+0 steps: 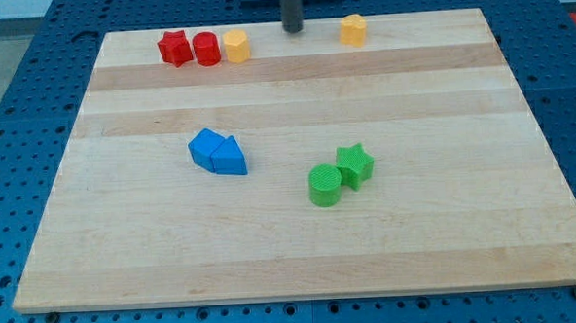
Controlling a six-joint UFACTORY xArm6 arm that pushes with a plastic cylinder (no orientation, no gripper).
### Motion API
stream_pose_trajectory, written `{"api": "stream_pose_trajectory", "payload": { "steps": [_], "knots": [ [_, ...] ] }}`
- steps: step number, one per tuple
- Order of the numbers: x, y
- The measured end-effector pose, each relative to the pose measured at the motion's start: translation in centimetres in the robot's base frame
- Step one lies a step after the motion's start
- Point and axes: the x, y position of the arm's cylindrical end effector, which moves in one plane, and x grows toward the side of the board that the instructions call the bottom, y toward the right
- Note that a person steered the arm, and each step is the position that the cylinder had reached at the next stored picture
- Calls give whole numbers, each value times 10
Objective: Slide the yellow heart closer to the yellow hexagon
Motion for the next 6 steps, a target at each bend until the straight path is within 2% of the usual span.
{"api": "stream_pose_trajectory", "payload": {
  "steps": [1, 3, 5, 6],
  "knots": [
    [1, 27],
    [-1, 163],
    [7, 135],
    [24, 119]
  ]
}}
